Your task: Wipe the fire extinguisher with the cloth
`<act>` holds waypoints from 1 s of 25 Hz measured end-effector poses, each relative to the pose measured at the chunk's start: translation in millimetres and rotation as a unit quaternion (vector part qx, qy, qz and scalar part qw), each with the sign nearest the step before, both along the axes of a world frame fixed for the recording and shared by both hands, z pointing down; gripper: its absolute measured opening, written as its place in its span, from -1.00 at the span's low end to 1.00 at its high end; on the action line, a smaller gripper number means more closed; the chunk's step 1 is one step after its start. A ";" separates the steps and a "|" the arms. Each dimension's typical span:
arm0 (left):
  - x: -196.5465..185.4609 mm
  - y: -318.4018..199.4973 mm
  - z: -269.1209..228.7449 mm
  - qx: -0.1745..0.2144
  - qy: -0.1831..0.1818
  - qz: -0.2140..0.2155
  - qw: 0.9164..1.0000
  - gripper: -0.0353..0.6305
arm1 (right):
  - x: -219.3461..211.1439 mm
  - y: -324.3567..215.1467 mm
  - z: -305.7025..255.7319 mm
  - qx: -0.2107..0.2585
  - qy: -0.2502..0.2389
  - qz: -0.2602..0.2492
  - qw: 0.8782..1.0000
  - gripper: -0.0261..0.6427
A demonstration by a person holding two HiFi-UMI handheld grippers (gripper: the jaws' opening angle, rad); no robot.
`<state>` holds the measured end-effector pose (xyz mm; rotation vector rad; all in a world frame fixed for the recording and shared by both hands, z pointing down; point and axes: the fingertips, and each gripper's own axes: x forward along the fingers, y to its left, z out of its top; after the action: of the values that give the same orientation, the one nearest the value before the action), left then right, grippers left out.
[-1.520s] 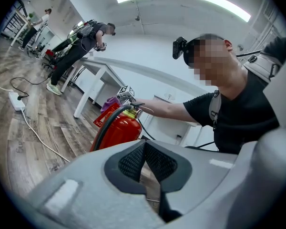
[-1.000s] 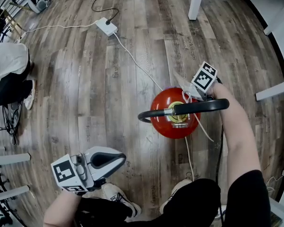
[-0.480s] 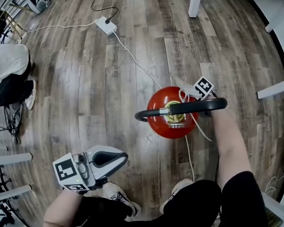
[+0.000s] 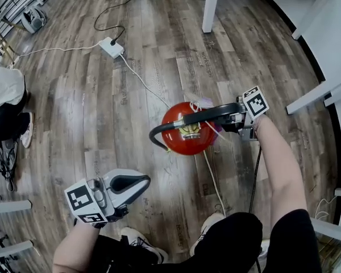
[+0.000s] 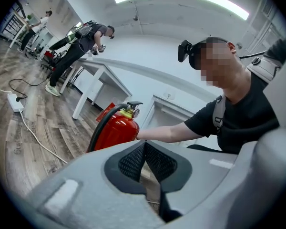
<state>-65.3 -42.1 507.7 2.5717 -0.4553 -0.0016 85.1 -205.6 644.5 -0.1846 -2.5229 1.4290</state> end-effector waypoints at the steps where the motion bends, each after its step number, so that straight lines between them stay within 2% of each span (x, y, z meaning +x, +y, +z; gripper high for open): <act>1: 3.0 -2.5 -3.2 0.004 0.006 -0.001 1.000 -0.89 | 7.9 2.0 -11.0 0.003 -0.009 0.012 1.000 -0.72; 3: 9.6 -8.8 -8.2 0.009 0.021 -0.001 1.000 -0.89 | 31.2 1.5 -24.7 0.020 0.002 0.042 0.999 -0.72; 6: 17.1 -16.5 -15.8 0.009 0.038 0.002 0.999 -0.89 | 77.4 -6.5 -38.8 0.046 0.051 0.118 0.991 -0.72; 9: 24.4 -19.7 -31.8 0.005 0.059 0.009 0.998 -0.89 | 124.2 -13.3 -66.5 0.075 0.080 0.206 0.972 -0.72; 12: 35.1 -26.0 -55.0 0.000 0.093 0.024 0.995 -0.88 | 159.7 -21.6 -125.2 0.137 0.082 0.278 0.947 -0.72; 13: 38.1 -29.3 -63.8 -0.001 0.105 0.029 0.994 -0.75 | 163.9 -20.9 -151.1 0.161 0.074 0.290 0.940 -0.72; 15: 42.8 -37.9 -82.1 0.007 0.120 0.036 0.992 -0.72 | 157.1 -8.5 -204.9 0.211 0.052 0.288 0.933 -0.72; 17: 46.7 -48.1 -101.1 0.031 0.126 0.037 0.991 -0.72 | 129.8 15.7 -253.6 0.259 0.029 0.258 0.930 -0.72; 21: 50.5 -63.2 -147.1 0.070 0.165 0.023 0.984 -0.38 | 48.1 67.7 -316.1 0.330 -0.005 0.180 0.927 -0.72; 23: 58.9 -72.1 -168.8 0.073 0.172 0.018 0.982 -0.17 | 18.4 79.8 -335.8 0.334 -0.017 0.160 0.929 -0.72; 24: 65.9 -76.1 -175.7 0.070 0.170 0.019 0.983 0.03 | 7.5 83.8 -341.1 0.333 -0.020 0.155 0.930 -0.72; 25: 73.5 -78.6 -179.8 0.066 0.164 0.024 0.984 0.14 | -2.1 88.1 -342.6 0.332 -0.020 0.152 0.931 -0.72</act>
<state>8.2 -120.7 328.0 2.6414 -0.2755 -0.4450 83.1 -117.5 301.9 0.3112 -2.9932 0.5665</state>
